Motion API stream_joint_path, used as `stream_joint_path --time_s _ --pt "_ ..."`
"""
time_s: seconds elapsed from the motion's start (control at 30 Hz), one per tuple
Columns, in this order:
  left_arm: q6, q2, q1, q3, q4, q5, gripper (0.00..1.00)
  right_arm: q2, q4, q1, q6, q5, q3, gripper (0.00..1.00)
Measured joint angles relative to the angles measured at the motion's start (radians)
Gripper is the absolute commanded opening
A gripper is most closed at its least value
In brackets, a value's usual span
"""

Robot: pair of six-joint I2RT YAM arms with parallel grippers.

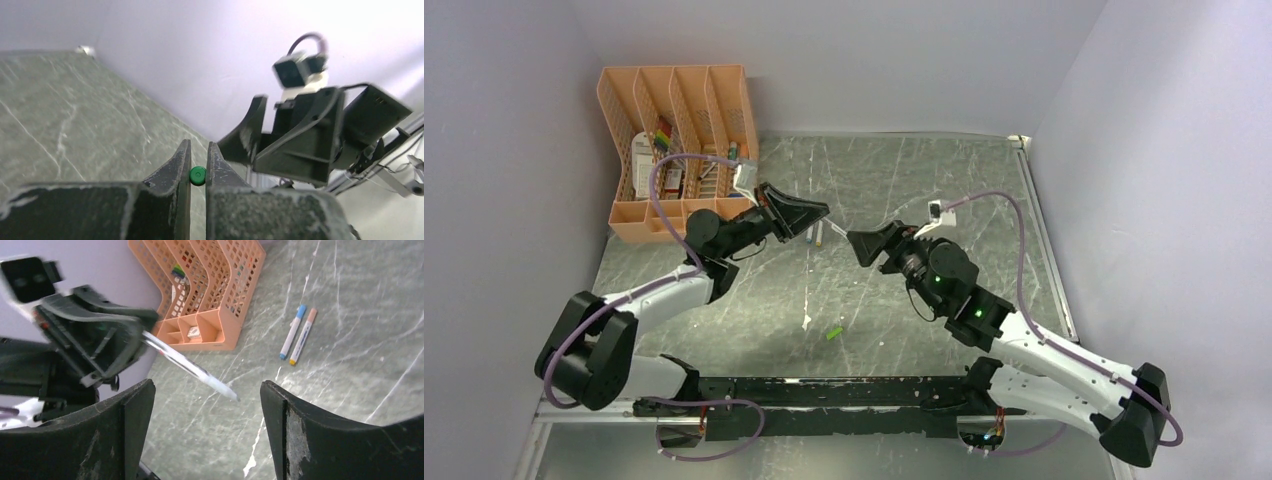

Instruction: Insert the pens into the pen caps

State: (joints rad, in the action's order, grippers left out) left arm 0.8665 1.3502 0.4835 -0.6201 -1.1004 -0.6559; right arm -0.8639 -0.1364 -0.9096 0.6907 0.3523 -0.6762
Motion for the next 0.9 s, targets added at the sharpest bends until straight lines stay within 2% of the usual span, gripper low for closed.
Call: stream_joint_path --time_s 0.13,0.27,0.5,0.9 --pt "-0.093 -0.076 0.033 0.008 -0.004 0.103 0.07 0.029 -0.063 0.038 0.167 -0.014 0.101 0.72" --pt "-0.188 -0.16 0.078 0.005 0.008 0.15 0.07 0.021 -0.174 0.086 0.265 -0.085 0.156 0.67" --pt "-0.248 -0.166 0.097 0.0 0.011 0.177 0.07 -0.037 -0.579 0.135 0.401 -0.261 0.3 0.65" --pt "-0.311 -0.167 0.109 0.0 0.037 0.19 0.07 -0.253 -1.02 0.195 0.595 -0.446 0.305 0.64"
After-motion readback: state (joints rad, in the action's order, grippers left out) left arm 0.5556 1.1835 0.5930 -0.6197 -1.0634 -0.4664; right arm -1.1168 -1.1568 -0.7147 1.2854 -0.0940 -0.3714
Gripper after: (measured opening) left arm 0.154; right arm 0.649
